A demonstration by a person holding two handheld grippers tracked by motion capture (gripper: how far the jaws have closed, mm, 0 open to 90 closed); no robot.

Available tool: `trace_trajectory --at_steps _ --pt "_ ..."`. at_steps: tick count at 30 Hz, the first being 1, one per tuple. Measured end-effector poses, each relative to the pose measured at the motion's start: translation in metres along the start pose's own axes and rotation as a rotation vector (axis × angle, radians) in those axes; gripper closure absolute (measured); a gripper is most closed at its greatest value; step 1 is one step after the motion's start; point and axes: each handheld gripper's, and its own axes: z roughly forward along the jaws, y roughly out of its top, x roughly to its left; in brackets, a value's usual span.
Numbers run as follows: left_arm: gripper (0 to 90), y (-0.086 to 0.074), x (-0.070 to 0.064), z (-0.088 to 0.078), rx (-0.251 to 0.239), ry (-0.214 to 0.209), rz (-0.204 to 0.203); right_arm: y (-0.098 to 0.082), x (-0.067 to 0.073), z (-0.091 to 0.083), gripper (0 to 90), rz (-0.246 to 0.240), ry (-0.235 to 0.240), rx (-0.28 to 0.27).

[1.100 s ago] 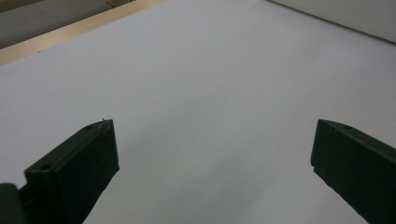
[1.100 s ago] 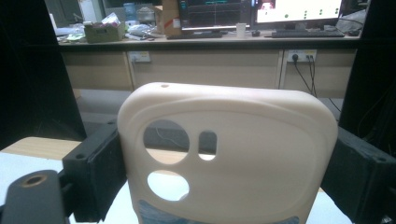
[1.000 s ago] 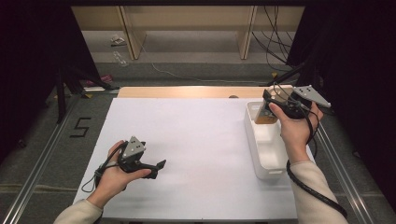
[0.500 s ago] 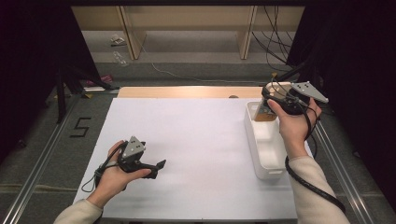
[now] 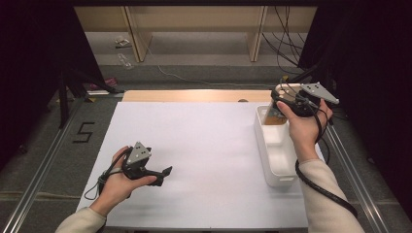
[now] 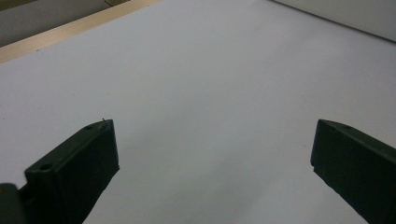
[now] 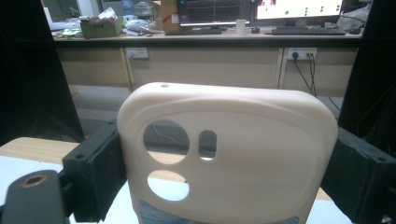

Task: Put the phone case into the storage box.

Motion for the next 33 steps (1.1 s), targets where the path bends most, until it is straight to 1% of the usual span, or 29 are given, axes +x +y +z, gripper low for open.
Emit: trace_trajectory --at_steps 5,10,14,20,33 --pt "0.4 0.0 0.001 0.0 -0.004 -0.003 0.004 0.002 -0.001 0.002 12.1 0.003 -0.003 0.002" --pt "0.3 -0.001 0.001 -0.001 -0.008 -0.023 0.016 0.003 -0.002 0.003 12.1 0.0 -0.006 0.002" --pt "0.3 -0.003 0.003 -0.003 -0.013 -0.017 0.011 0.003 -0.003 0.003 12.1 0.0 -0.007 0.005" --pt "0.3 -0.003 0.002 -0.003 -0.014 -0.024 0.014 0.003 -0.002 0.006 12.1 0.002 -0.007 0.01" --pt "0.2 -0.003 0.003 -0.003 -0.014 -0.02 0.011 0.007 -0.003 0.015 12.1 -0.006 -0.013 0.023"
